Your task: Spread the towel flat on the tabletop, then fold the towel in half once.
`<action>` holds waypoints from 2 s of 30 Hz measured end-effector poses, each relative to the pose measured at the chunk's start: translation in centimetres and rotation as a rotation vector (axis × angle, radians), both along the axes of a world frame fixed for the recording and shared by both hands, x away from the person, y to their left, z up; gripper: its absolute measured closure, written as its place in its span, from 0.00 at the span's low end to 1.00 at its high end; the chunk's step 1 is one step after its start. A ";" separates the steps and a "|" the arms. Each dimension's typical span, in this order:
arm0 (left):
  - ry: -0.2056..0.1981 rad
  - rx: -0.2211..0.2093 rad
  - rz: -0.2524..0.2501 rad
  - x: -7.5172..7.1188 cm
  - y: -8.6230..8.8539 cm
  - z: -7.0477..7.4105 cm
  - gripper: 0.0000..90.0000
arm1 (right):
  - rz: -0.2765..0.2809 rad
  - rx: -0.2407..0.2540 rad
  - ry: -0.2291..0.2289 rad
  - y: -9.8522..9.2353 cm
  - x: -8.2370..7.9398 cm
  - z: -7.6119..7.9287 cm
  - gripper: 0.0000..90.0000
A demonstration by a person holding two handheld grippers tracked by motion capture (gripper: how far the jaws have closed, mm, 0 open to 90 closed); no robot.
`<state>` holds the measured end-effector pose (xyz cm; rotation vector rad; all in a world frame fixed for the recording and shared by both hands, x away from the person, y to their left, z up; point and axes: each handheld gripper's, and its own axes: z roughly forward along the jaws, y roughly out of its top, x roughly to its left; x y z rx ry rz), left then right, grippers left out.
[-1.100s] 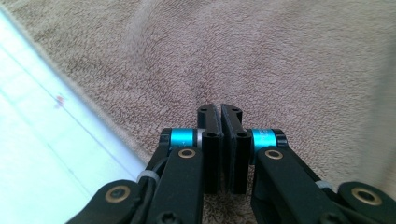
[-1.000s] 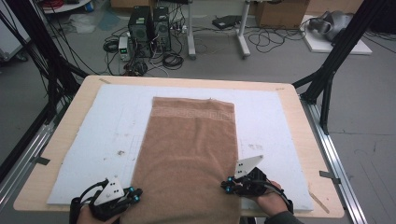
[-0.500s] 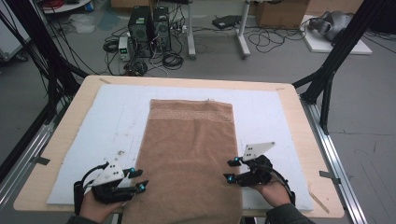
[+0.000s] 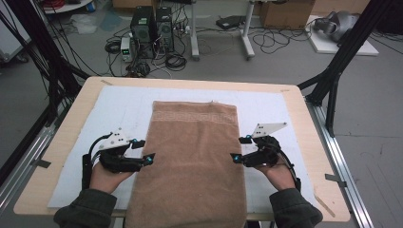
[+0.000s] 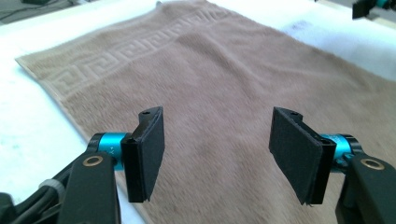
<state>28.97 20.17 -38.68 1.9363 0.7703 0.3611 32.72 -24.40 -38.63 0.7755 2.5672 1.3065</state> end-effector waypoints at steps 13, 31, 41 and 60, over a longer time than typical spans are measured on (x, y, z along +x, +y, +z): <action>-0.002 0.006 0.005 2.7 -0.7 1.8 0.39 | 0.001 -0.023 0.008 0.7 1.8 -0.1 0.28; 0.076 0.057 0.090 13.2 -0.5 0.7 0.42 | -0.099 -0.059 -0.016 -0.1 10.7 1.3 0.36; 0.167 0.163 0.164 16.1 -1.1 -4.0 0.52 | -0.177 -0.138 0.025 0.2 13.6 -3.0 0.47; 0.162 0.138 0.204 15.5 -0.6 -3.3 0.96 | -0.180 -0.135 0.082 0.9 13.5 -3.7 0.92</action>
